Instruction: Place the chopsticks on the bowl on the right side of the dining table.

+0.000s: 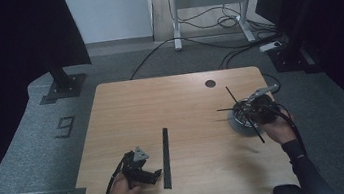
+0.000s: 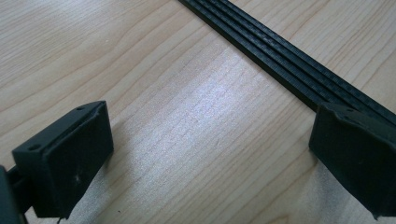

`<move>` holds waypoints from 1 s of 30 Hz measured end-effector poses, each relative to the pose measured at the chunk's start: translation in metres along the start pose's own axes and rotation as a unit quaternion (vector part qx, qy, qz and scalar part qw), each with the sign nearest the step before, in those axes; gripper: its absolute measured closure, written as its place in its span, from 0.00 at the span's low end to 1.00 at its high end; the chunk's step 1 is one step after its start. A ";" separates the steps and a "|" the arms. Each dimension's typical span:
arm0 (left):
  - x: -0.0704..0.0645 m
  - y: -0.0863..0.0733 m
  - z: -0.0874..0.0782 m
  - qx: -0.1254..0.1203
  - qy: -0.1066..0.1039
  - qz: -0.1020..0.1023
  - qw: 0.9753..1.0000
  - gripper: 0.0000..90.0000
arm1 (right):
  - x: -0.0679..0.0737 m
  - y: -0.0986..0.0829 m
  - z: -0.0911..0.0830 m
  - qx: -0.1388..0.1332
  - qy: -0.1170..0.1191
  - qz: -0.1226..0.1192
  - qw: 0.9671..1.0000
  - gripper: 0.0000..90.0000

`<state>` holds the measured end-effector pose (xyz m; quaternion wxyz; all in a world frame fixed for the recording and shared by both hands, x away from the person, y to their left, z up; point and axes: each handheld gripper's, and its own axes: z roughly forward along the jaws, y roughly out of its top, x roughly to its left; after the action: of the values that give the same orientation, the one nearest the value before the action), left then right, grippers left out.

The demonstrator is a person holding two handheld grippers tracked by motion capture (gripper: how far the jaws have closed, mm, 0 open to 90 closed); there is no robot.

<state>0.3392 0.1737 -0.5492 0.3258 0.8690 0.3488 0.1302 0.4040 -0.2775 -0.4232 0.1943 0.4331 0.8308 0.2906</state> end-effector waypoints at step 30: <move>0.000 0.000 0.000 0.000 0.000 0.000 1.000 0.00 | -0.021 -0.017 0.055 0.016 -0.019 0.027 0.999 0.95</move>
<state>0.3392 0.1737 -0.5492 0.3257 0.8690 0.3489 0.1307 0.4371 -0.2859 -0.4750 0.1952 0.4637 0.8196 0.2741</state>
